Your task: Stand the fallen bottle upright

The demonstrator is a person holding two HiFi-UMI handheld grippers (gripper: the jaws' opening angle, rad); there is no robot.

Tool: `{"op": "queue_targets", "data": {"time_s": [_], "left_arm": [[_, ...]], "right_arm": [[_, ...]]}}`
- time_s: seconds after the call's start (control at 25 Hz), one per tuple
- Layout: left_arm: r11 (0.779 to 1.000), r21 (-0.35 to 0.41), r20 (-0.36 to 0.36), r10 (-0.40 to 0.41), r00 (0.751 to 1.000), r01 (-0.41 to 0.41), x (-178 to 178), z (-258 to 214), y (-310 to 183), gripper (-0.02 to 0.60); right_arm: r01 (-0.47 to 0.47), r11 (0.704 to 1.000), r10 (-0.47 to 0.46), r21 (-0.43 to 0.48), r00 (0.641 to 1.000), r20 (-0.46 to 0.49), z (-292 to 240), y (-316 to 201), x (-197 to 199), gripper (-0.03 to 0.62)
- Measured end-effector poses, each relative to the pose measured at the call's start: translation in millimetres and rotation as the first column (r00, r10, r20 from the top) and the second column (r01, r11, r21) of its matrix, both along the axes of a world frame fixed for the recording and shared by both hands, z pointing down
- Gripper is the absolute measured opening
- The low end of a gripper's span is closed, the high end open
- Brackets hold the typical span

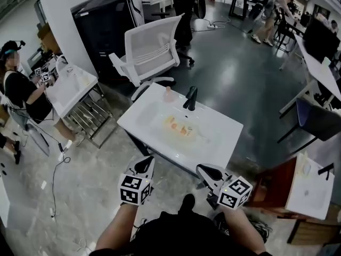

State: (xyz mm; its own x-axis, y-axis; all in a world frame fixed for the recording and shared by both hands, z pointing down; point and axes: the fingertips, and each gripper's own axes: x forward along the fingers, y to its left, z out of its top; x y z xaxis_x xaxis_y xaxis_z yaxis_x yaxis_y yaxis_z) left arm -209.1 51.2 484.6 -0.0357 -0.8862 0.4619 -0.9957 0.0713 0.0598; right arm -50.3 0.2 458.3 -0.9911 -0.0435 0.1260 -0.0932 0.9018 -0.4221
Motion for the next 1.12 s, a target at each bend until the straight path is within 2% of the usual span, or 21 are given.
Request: {"op": "queue_targets", "data": {"time_s": [0.2, 0.52, 0.72, 0.88, 1.12], "left_arm": [[0.997, 0.000, 0.052, 0.071, 0.996, -0.071, 13.3, -11.2, -79.3, 0.018], [0.988, -0.031, 0.034, 0.153, 0.988, -0.152, 10.0, 6.1, -147.6, 0.018], [0.972, -0.034, 0.035, 0.233, 0.972, -0.232, -6.2, 14.1, -189.4, 0.018], [0.949, -0.035, 0.036, 0.314, 0.949, -0.312, -21.2, 18.9, -221.9, 0.018], [0.883, -0.039, 0.055, 0.470, 0.881, -0.468, -23.0, 29.2, -263.8, 0.020]], "right_arm": [[-0.050, 0.999, 0.050, -0.011, 0.999, 0.005, 3.1, -77.7, 10.2, 0.014], [-0.154, 0.985, 0.151, -0.081, 0.988, -0.036, 27.3, -128.3, 18.8, 0.014], [-0.233, 0.969, 0.229, -0.082, 0.972, -0.055, 30.8, -161.6, 5.5, 0.014], [-0.301, 0.950, 0.296, -0.085, 0.953, -0.064, 29.3, -186.4, -16.1, 0.014], [-0.354, 0.931, 0.343, -0.087, 0.932, -0.118, 42.4, -202.9, -55.9, 0.014]]}}
